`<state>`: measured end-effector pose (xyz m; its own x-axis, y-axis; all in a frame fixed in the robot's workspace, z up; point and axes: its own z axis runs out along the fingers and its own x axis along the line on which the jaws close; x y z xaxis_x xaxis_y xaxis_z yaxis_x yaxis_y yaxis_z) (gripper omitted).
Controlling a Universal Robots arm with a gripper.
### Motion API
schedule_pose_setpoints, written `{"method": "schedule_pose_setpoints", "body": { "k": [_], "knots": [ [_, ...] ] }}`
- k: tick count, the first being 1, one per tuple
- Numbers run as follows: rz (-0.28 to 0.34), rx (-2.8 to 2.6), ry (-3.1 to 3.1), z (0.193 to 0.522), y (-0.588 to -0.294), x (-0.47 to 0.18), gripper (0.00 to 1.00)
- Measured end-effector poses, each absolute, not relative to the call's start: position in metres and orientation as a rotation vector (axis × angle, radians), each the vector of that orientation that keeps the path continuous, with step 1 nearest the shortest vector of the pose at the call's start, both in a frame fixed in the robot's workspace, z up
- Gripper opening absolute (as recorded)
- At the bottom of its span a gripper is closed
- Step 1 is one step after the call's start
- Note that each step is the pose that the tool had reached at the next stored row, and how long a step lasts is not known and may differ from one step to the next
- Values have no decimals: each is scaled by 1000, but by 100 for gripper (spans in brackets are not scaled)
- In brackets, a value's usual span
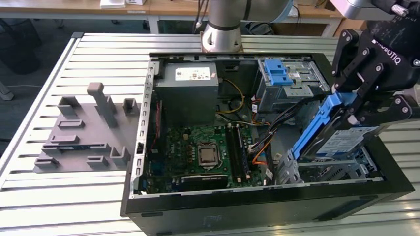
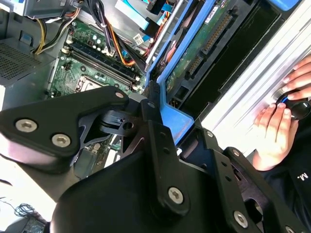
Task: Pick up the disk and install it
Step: 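Insert the disk into the insertion slot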
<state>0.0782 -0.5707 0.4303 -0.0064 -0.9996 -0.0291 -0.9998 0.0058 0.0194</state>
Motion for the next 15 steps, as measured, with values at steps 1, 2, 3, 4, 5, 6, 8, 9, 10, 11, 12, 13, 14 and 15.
{"method": "schedule_pose_setpoints", "body": {
  "k": [1,2,3,4,5,6,8,9,10,11,12,13,14,15],
  "knots": [
    [54,-2209,2223,430,-571,78,36],
    [54,-2209,2223,429,-571,78,36],
    [54,-2209,2223,429,-571,78,36],
    [54,-2209,2223,428,-571,78,36],
    [54,-2209,2223,428,-571,78,36],
    [54,-2209,2223,428,-571,78,36],
    [54,-2209,2223,427,-571,78,36],
    [54,-2209,2223,426,-571,78,36],
    [54,-2209,2223,426,-571,78,36],
    [54,-2209,2223,425,-571,78,36],
    [54,-2209,2223,425,-571,78,36],
    [54,-2209,2223,424,-571,78,36],
    [54,-2209,2223,424,-571,78,36],
    [54,-2209,2223,423,-571,78,36]
  ]
}}
